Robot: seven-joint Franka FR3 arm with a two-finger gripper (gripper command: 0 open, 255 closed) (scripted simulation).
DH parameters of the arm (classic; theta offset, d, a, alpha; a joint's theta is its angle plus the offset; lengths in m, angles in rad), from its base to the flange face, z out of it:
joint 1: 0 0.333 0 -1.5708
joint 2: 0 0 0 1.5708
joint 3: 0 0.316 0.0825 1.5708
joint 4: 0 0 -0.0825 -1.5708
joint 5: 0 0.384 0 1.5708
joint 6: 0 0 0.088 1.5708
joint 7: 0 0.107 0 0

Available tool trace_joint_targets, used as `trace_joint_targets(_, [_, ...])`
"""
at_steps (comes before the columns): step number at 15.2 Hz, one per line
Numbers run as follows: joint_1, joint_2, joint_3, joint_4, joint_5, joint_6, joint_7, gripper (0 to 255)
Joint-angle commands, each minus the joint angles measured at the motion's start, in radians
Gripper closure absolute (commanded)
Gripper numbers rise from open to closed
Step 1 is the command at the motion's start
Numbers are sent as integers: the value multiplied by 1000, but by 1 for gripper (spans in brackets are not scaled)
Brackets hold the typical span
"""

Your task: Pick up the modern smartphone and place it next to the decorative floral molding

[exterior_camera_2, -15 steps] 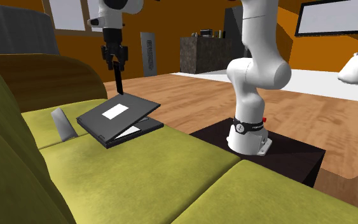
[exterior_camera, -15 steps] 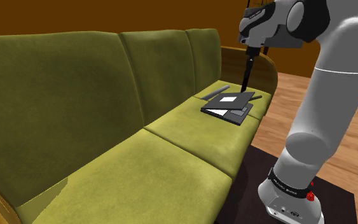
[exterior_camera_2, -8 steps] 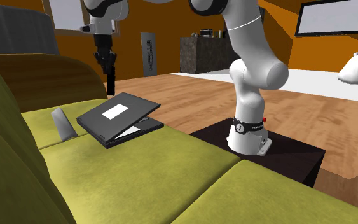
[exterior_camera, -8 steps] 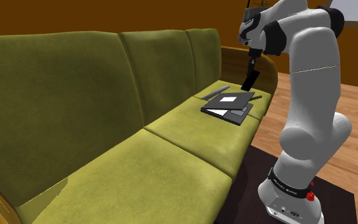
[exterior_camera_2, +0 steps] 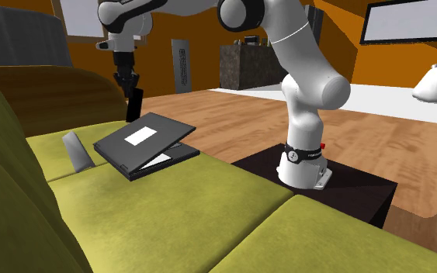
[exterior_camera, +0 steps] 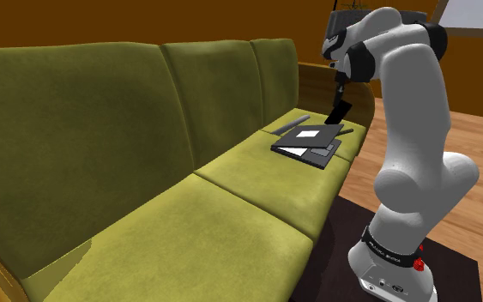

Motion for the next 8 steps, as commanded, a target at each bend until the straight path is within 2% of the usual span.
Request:
trace_joint_targets(1, [4, 4, 2, -23, 4, 26, -4, 255])
trace_joint_targets(8, [9, 25, 14, -88, 22, 106, -19, 255])
